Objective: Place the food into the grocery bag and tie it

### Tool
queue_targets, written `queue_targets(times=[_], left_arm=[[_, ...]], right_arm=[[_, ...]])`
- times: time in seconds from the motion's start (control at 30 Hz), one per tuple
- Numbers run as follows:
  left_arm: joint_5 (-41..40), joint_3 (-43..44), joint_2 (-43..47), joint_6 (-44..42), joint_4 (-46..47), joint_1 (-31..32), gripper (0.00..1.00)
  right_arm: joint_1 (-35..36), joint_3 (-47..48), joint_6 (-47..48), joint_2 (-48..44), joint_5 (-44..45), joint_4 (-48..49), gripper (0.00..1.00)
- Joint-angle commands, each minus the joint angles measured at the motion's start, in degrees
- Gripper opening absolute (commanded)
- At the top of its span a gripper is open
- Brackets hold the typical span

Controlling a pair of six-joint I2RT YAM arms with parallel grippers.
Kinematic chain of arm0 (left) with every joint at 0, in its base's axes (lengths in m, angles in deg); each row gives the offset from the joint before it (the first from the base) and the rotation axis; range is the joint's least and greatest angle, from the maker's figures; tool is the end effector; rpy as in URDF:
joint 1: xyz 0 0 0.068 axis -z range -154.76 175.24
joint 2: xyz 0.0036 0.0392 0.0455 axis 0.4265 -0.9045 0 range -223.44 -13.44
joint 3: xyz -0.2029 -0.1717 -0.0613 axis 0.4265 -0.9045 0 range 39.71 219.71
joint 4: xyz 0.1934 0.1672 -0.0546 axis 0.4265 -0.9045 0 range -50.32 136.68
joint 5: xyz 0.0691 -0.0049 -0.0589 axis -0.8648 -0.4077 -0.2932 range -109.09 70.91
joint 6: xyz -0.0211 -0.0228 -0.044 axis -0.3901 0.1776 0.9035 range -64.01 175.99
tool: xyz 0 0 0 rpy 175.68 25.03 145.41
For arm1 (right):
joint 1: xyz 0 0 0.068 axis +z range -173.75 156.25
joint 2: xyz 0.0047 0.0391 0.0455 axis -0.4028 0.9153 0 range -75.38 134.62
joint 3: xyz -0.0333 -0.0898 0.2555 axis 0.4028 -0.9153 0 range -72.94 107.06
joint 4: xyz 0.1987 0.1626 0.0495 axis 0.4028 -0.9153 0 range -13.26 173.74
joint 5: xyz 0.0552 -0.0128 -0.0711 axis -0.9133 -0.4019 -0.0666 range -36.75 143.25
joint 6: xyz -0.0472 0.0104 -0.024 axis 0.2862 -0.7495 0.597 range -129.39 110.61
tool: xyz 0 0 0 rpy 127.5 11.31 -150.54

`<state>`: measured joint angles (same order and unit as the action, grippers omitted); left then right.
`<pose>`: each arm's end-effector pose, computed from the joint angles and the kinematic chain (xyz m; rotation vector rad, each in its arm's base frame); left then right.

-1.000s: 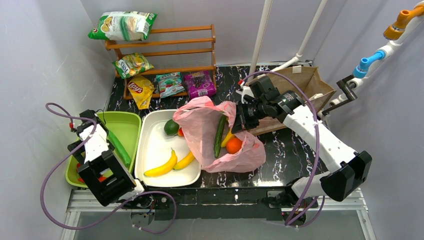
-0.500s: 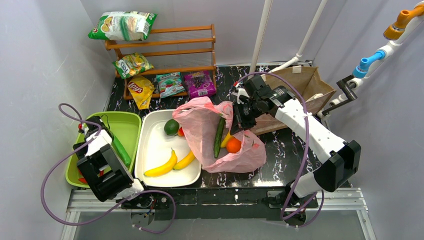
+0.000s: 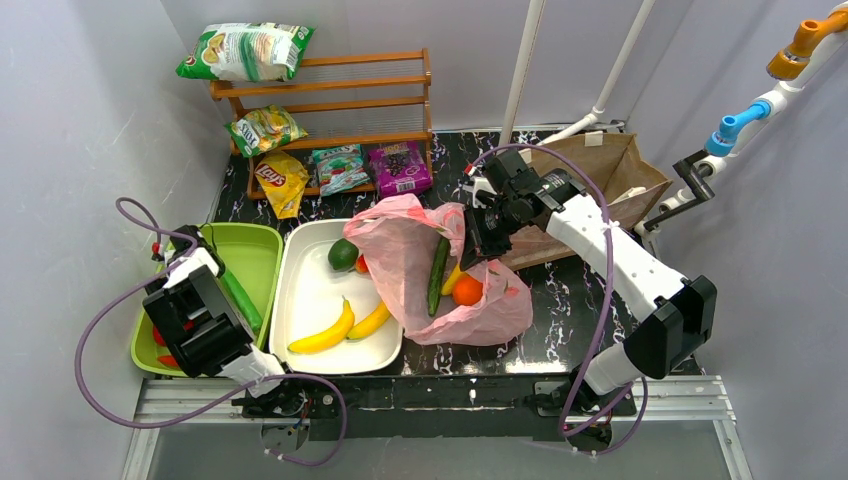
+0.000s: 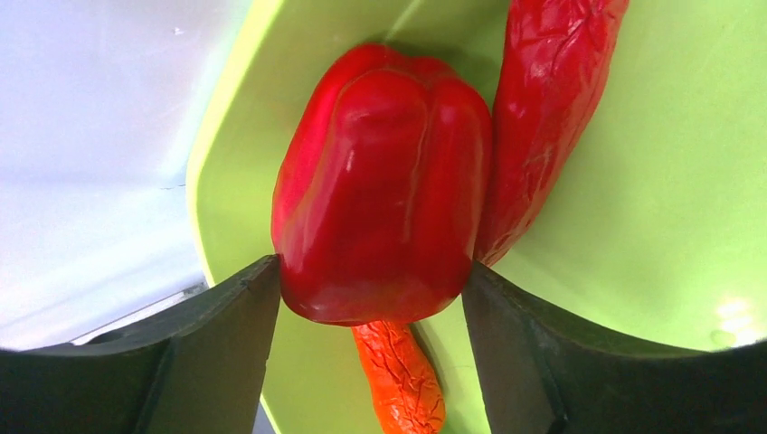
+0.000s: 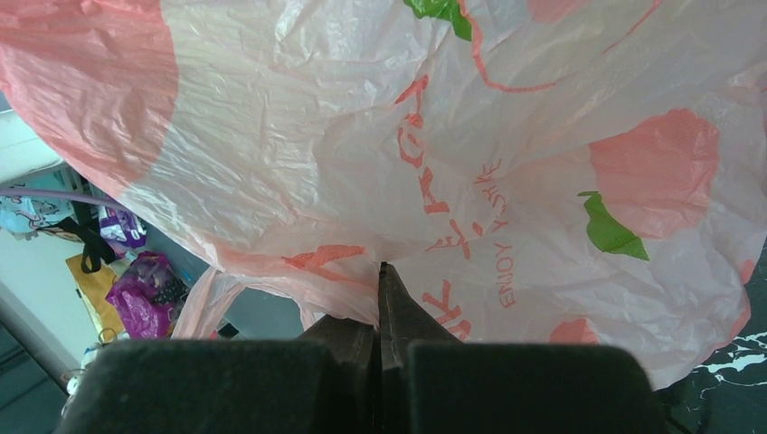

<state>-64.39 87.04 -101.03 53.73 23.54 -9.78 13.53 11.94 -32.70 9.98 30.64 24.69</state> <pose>0.2140 0.1809 0.1762 -1.0111 2.5004 1.2643 0.2292 0.1916 0.3425 -0.4836 2.7149 0.8538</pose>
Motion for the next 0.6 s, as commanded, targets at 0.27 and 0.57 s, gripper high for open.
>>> queue_targets(times=[0.27,0.57], left_arm=[[5.9,0.6,6.8,4.2,-3.5,-0.3,0.20],[14.2,3.5,14.2,12.3,-12.8,0.6,0.01]], right_arm=[[0.3,4.0,2.0,0.8,1.3,-0.4,0.01],[0.3,5.0,2.0,0.4,1.4,-0.5,0.01]])
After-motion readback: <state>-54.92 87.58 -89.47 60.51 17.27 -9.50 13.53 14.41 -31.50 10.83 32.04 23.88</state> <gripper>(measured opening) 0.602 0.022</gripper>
